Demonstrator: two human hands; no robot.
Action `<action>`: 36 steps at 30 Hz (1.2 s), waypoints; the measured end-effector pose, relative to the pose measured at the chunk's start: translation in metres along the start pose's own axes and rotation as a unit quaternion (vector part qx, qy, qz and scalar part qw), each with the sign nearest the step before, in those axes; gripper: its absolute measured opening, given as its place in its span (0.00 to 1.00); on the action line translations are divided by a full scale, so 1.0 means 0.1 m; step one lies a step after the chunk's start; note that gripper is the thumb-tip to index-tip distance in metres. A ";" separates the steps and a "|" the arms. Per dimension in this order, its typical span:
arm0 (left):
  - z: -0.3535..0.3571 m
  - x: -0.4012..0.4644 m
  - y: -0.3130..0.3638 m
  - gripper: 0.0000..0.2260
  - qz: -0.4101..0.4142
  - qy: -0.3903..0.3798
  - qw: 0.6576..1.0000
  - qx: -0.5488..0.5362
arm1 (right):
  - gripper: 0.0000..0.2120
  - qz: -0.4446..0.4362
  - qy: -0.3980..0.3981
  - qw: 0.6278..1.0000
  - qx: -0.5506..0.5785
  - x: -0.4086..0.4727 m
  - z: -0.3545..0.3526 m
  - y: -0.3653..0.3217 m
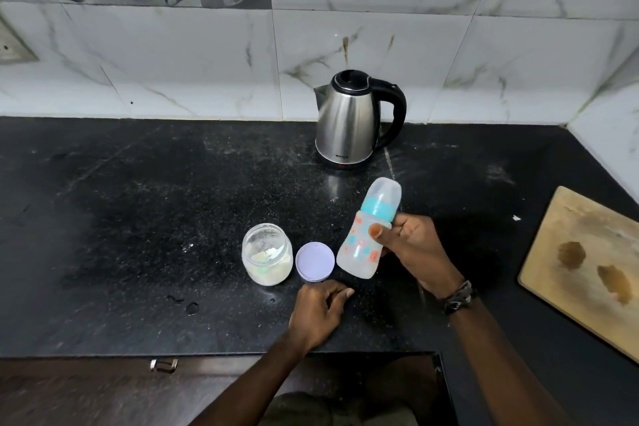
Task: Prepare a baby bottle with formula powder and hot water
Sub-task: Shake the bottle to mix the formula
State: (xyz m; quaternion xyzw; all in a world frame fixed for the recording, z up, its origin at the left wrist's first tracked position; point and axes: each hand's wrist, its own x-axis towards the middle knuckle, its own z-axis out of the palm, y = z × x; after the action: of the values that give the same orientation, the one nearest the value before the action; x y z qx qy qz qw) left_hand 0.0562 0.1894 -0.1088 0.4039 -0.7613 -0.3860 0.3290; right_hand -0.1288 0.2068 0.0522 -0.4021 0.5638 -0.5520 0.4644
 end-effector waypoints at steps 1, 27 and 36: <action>-0.01 0.01 0.00 0.10 0.000 0.001 1.000 0.000 | 0.15 -0.007 0.010 1.000 0.022 0.01 -0.01 -0.02; -0.03 0.02 0.01 0.11 0.022 -0.001 1.000 0.020 | 0.30 -0.044 0.011 0.999 0.017 -0.09 -0.01 -0.09; -0.01 0.02 -0.03 0.11 0.014 0.000 1.000 0.018 | 0.32 -0.049 0.041 0.998 0.016 -0.09 -0.03 -0.10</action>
State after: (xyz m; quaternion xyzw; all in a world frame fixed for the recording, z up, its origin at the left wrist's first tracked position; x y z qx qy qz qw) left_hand 0.0575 0.1865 -0.1109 0.3996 -0.7737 -0.3673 0.3269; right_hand -0.1306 0.2151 0.0626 -0.3988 0.5529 -0.5992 0.4197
